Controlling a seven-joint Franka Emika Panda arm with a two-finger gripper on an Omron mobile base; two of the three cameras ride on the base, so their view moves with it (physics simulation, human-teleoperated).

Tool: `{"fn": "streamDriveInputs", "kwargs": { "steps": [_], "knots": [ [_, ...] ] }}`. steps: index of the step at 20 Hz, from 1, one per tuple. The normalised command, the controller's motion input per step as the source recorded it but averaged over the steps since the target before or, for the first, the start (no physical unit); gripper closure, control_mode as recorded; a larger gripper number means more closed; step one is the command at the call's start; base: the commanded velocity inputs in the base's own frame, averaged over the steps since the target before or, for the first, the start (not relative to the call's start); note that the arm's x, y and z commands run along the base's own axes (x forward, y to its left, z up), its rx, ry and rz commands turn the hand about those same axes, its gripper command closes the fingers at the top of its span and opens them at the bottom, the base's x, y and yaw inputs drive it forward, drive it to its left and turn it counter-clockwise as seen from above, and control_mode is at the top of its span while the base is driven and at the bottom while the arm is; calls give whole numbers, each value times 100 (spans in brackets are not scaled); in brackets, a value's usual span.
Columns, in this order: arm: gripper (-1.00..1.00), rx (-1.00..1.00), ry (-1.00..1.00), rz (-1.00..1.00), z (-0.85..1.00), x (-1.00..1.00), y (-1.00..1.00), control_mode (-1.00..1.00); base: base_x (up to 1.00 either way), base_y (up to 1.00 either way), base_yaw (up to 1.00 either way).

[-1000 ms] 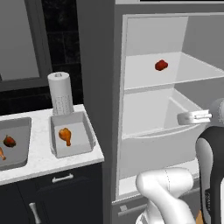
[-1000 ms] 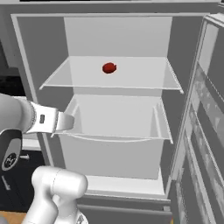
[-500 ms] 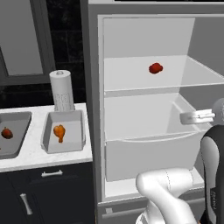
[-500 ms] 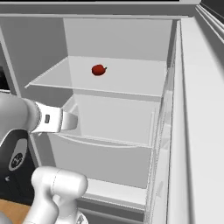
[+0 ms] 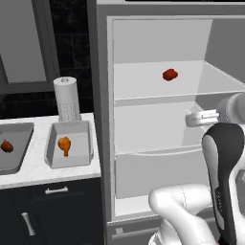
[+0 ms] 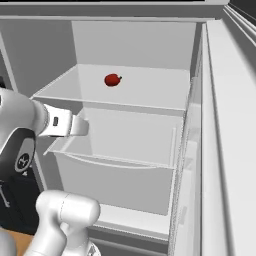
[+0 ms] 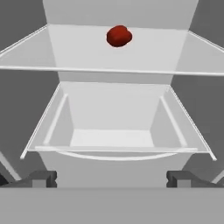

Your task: Place one bell pepper and one chicken drumstick in each tupperware on the nearby counter, to pack two identical lunches.

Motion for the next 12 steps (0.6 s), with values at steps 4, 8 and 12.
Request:
{"fn": "streamDriveInputs", "kwargs": {
  "steps": [4,8,12],
  "knots": [
    [-100,-1,9,-17,26,58,10,-100,0,0,0],
    [-100,2,4,-4,26,72,-1,-100,0,0,0],
    [-100,9,0,0,21,61,-10,-100,0,0,0]
  ]
}}
